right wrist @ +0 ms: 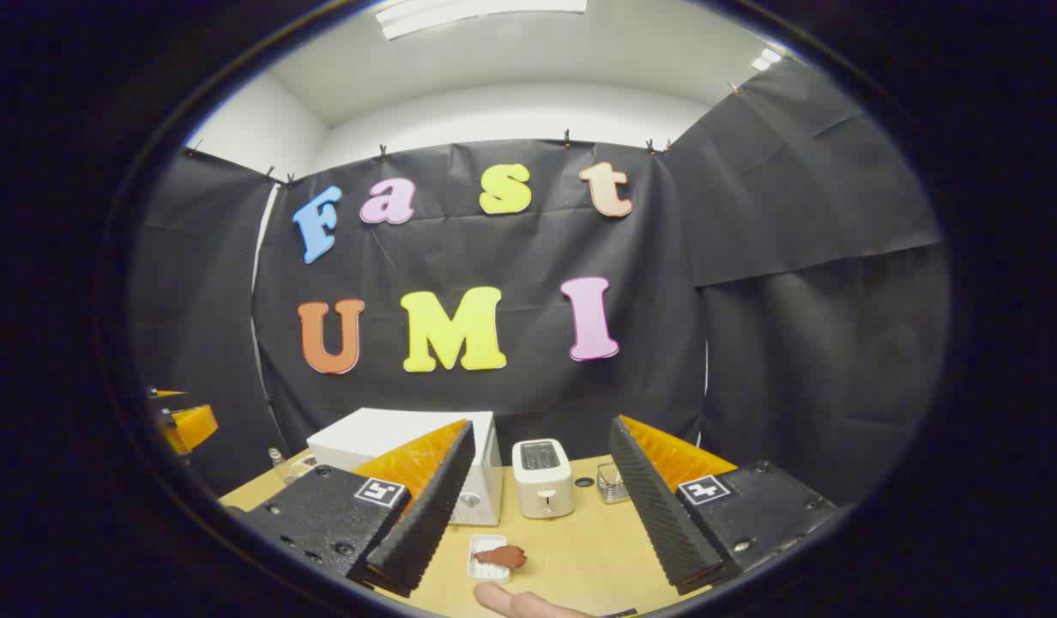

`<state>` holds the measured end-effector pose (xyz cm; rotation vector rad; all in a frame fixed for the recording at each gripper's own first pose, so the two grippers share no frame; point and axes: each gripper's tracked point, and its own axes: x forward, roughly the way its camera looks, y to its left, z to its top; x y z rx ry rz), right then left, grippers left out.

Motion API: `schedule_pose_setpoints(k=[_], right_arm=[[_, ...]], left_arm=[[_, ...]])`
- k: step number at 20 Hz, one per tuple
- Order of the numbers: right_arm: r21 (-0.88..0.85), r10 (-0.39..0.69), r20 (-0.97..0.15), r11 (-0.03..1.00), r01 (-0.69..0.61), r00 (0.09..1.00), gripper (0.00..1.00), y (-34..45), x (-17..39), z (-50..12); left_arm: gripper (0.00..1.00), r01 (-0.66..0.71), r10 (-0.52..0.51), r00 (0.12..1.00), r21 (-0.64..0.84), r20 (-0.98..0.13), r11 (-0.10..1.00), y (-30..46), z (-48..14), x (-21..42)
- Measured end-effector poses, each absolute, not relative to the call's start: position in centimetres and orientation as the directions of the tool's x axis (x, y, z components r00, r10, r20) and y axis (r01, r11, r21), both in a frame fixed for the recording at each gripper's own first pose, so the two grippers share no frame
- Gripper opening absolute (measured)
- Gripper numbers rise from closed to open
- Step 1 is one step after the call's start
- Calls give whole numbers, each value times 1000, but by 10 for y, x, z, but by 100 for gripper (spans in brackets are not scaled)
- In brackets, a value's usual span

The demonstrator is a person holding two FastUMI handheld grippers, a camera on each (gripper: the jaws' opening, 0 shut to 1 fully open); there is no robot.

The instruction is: Open the microwave oven with the left hand, put the food in, and close the microwave oven.

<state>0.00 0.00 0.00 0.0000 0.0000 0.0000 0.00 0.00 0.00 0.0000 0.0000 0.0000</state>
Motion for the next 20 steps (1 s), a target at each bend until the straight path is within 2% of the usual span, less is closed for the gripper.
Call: schedule_pose_setpoints(k=[1, 3, 4, 8, 11, 12, 13, 14, 20], right_arm=[[0, -3, -1, 1000, 3, 1000, 100, -2, 0, 0], [1, 2, 0, 1000, -2, 1000, 100, -2, -3, 0], [1, 3, 1, 1000, -3, 1000, 90, -4, -3, -1], [24, 6, -2, 1000, -6, 1000, 90, -7, -10, -4], [47, 51, 16, 998, -51, 999, 90, 3, -22, 3], [38, 52, 23, 998, -53, 998, 100, 2, -24, 5], [29, 52, 29, 998, -53, 998, 100, 2, -27, 6], [20, 50, 36, 998, -51, 998, 89, 2, -28, 9], [10, 65, 34, 998, -65, 997, 90, 5, -30, 8]], left_arm=[[94, 4, -4, 1000, -9, -5, 1000, 0, -1, 1], [95, 10, -10, 1000, -29, -9, 1000, -1, 0, 2], [95, 12, -13, 1000, -34, -10, 999, -2, -1, 4], [94, 39, -40, 999, -62, -8, 997, -8, -2, 10], [95, 44, -44, 999, -75, -7, 996, -6, -2, 12], [95, 41, -42, 999, -72, -9, 997, -6, -3, 12], [95, 40, -41, 999, -67, -8, 997, -6, -3, 13], [95, 40, -40, 999, -59, -7, 997, -6, -3, 13], [95, 47, -47, 999, -32, -15, 998, -20, -13, 23]])
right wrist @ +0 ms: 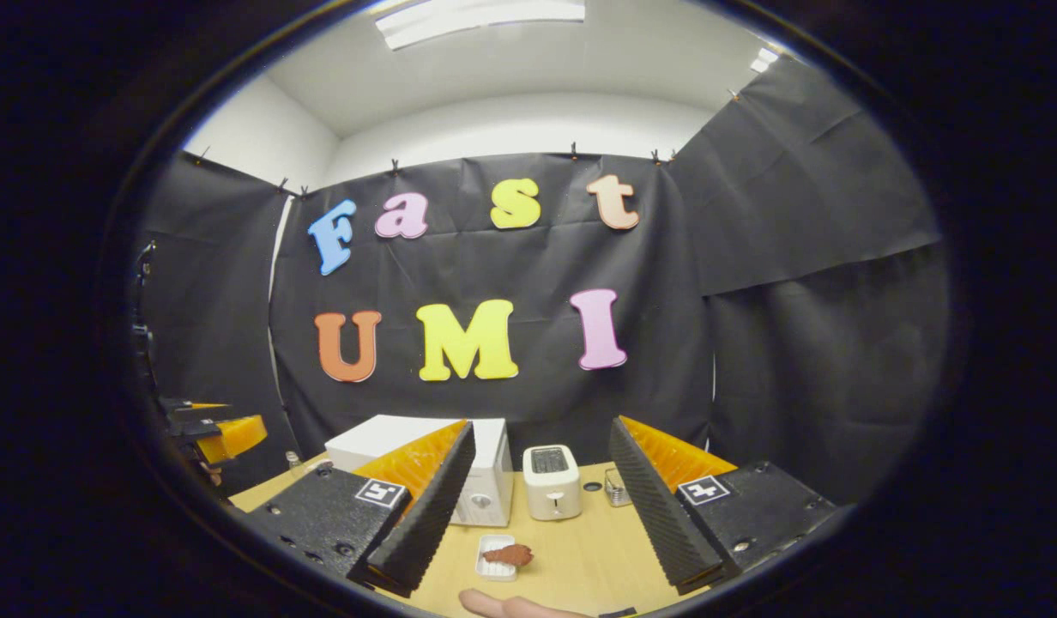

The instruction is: Open the microwave oven with the left hand, put the food in, and close the microwave oven.

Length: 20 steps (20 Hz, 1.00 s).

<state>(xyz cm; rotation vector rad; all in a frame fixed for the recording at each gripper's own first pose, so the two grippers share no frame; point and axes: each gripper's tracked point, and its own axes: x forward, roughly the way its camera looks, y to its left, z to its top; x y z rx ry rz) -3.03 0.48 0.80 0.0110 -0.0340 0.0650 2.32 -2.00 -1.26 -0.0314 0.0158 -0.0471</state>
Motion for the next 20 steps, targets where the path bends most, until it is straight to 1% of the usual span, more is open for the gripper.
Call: schedule_pose_setpoints(k=[4, 8, 10, 11, 12, 13, 14, 15, 16, 18, 20], right_arm=[[18, 70, 26, 997, -70, 997, 89, 0, -27, 5], [26, 75, 21, 997, -75, 997, 89, 0, -24, 5], [19, 77, 18, 997, -78, 997, 89, -1, -24, 3], [14, 89, 24, 996, -89, 996, 100, 0, -25, 4], [12, 102, 33, 995, -102, 994, 100, 2, -27, 6], [8, 104, 39, 995, -104, 994, 90, 0, -29, 6], [5, 100, 42, 995, -100, 994, 89, -5, -31, 5], [3, 101, 46, 995, -101, 994, 100, -6, -32, 5], [2, 104, 52, 995, -104, 993, 89, -6, -33, 6], [-9, 103, 57, 995, -103, 993, 89, -9, -34, 3], [-16, 116, 52, 993, -115, 992, 89, -9, -33, -4]], left_arm=[[94, 71, -71, 997, -29, -23, 997, -40, -28, 43], [95, 83, -86, 993, -39, -79, 996, -60, -66, 80], [95, 106, -113, 988, -64, -107, 992, -76, -88, 101], [95, 117, -126, 986, -78, -113, 990, -83, -98, 110], [95, 125, -135, 984, -90, -119, 988, -88, -109, 120], [95, 131, -143, 982, -100, -124, 986, -91, -119, 130], [95, 130, -144, 980, -110, -136, 985, -94, -130, 139], [87, 132, -150, 977, -123, -152, 984, -99, -144, 148], [95, 133, -156, 973, -135, -170, 982, -104, -156, 156], [92, 133, -164, 965, -159, -202, 978, -112, -178, 167], [92, 145, -181, 960, -173, -214, 974, -126, -196, 181]])
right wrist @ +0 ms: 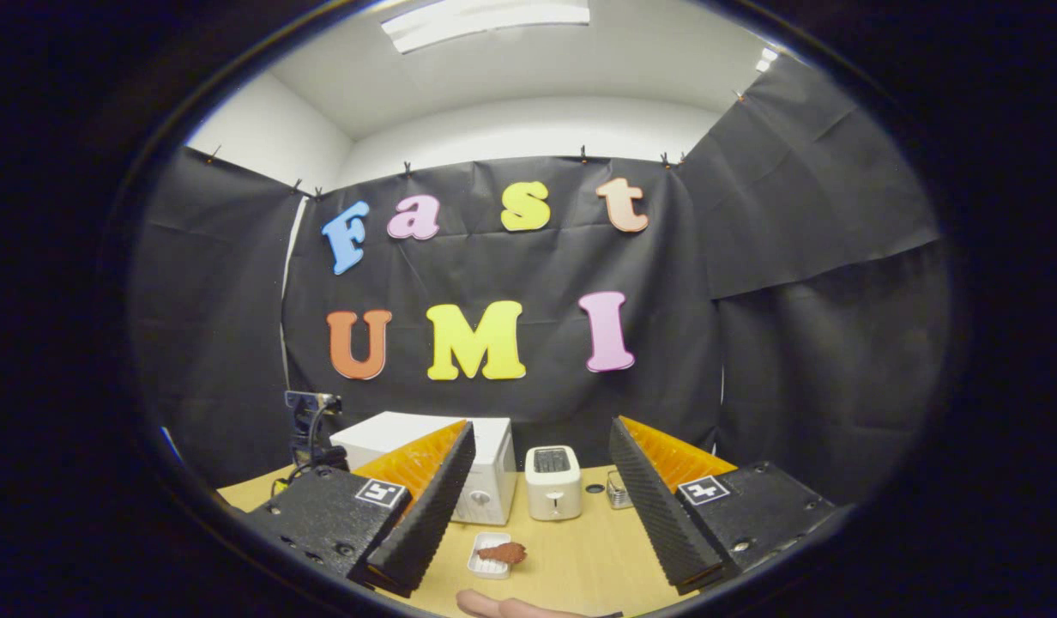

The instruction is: Open the microwave oven with the left hand, put the food in, and close the microwave oven.

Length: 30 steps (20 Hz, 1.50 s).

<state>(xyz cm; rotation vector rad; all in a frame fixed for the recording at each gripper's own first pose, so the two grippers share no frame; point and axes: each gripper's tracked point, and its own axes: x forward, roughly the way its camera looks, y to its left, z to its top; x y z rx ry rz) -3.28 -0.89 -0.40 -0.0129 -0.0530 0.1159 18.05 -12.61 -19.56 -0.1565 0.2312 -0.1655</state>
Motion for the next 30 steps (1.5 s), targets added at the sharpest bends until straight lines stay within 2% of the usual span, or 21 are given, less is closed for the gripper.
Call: schedule_pose_setpoints(k=[6, 7, 8, 11, 12, 13, 14, 15, 16, 17, 18, 19, 20, 21, 22, 23, 24, 25, 26, 29, 30], right_arm=[[-53, 91, 32, 995, -90, 995, 89, -29, -14, -22], [-46, 92, 27, 995, -91, 995, 100, -32, -12, -26], [-34, 95, 22, 995, -94, 995, 90, -37, -9, -29], [-9, 86, 22, 996, -85, 996, 90, -57, -2, -38], [-10, 83, 27, 996, -83, 996, 100, -62, 0, -39], [-5, 76, 29, 997, -76, 997, 100, -68, 3, -40], [2, 69, 30, 998, -69, 997, 89, -74, 7, -44], [11, 63, 28, 998, -63, 998, 100, -78, 9, -47], [20, 60, 23, 998, -61, 998, 100, -80, 10, -50], [28, 62, 17, 998, -62, 998, 100, -80, 11, -53], [32, 64, 9, 997, -64, 998, 90, -80, 12, -55], [33, 68, 2, 997, -68, 998, 100, -80, 11, -57], [29, 68, -2, 997, -68, 998, 89, -80, 10, -57], [22, 66, 0, 998, -66, 998, 100, -82, 8, -56], [15, 63, 5, 998, -64, 998, 100, -83, 6, -54], [9, 60, 11, 998, -60, 998, 100, -84, 3, -53], [5, 54, 18, 999, -54, 998, 89, -86, -1, -50], [0, 51, 24, 999, -51, 998, 100, -86, -4, -49], [-4, 51, 29, 999, -51, 998, 89, -86, -8, -48], [-19, 44, 23, 999, -44, 999, 89, -86, -13, -47], [-26, 43, 15, 999, -42, 999, 100, -86, -13, -48]], left_arm=[[92, 147, -188, 949, -170, -252, 974, -156, -245, 221], [92, 139, -178, 952, -166, -251, 976, -156, -250, 228], [92, 129, -166, 956, -162, -242, 978, -155, -253, 236], [92, 136, -171, 963, -170, -209, 976, -162, -259, 257], [91, 133, -165, 966, -169, -197, 977, -163, -259, 262], [90, 140, -171, 967, -167, -190, 976, -166, -260, 266], [97, 159, -186, 967, -156, -173, 975, -169, -257, 269], [64, 133, -153, 974, -127, -165, 983, -164, -259, 275], [56, 85, -101, 979, -100, -179, 991, -154, -264, 280], [44, 83, -103, 966, -94, -237, 992, -157, -278, 282], [33, 74, -100, 956, -105, -276, 992, -160, -287, 283], [33, 60, -101, 942, -136, -320, 989, -159, -299, 284], [17, 48, -89, 954, -146, -285, 988, -159, -292, 285], [26, 44, -76, 960, -123, -271, 991, -157, -286, 288], [24, 35, -58, 962, -91, -267, 995, -157, -287, 290], [18, 33, -49, 965, -65, -258, 997, -156, -287, 287], [18, 33, -46, 966, -56, -254, 998, -155, -288, 287], [18, 28, -42, 967, -62, -250, 998, -155, -287, 289], [8, 24, -45, 965, -83, -257, 996, -155, -287, 287], [8, 4, -21, 964, -65, -266, 998, -154, -291, 283], [9, 6, -21, 965, -59, -260, 998, -153, -290, 284]])
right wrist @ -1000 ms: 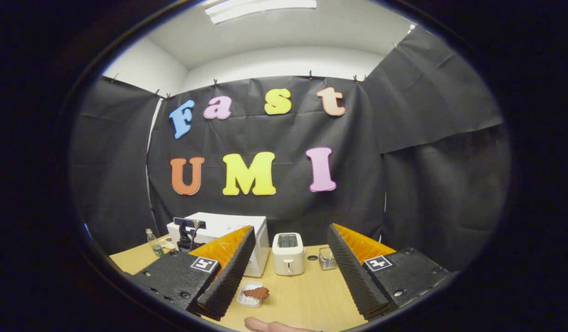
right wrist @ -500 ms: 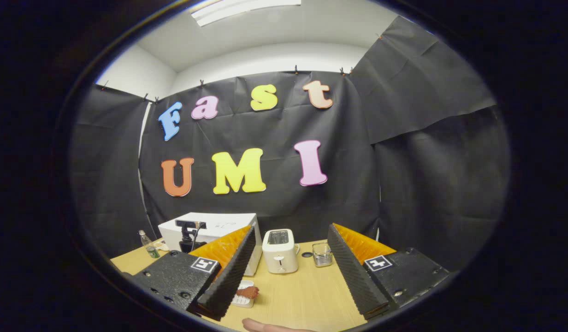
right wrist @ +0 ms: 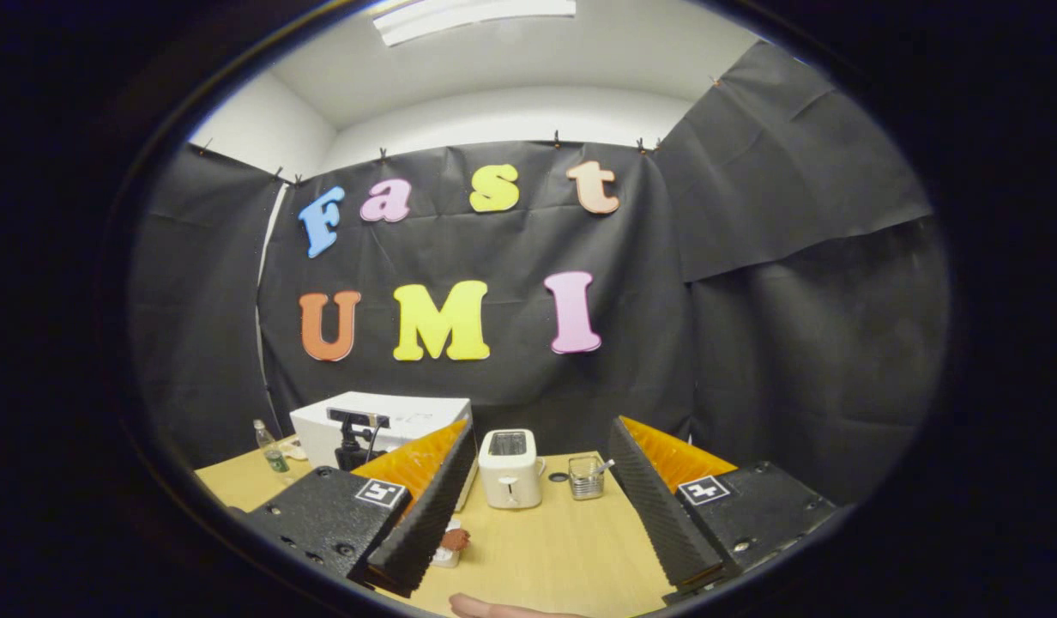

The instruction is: Open the microwave oven with the left hand, put the food in, and close the microwave oven.

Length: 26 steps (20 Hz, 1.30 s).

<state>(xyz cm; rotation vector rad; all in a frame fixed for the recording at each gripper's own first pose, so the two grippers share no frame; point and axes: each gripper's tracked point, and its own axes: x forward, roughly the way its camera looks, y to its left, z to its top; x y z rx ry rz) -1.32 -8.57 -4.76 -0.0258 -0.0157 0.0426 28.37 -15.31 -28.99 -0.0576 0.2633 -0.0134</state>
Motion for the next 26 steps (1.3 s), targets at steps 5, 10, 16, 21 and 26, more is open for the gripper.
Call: schedule_pose_setpoints(k=[5, 10, 16, 21, 26], right_arm=[[-40, 60, 1, 997, -60, 998, 89, -80, -21, -48], [-24, 65, 1, 998, -65, 998, 89, -74, -23, -48], [-17, 87, -31, 996, -88, 996, 100, -55, -24, -64], [-46, 137, -47, 989, -139, 989, 100, -21, -34, -75], [-88, 232, -54, 968, -236, 971, 100, 25, -57, -88]], left_arm=[[8, 18, -35, 970, -77, -239, 997, -151, -281, 272], [5, 81, -101, 969, -97, -226, 992, -145, -284, 232], [5, 115, -129, 974, -82, -188, 990, -117, -285, 171], [4, 138, -152, 975, -91, -165, 986, -81, -287, 121], [14, 54, -65, 984, -73, -168, 996, -13, -290, 64]])
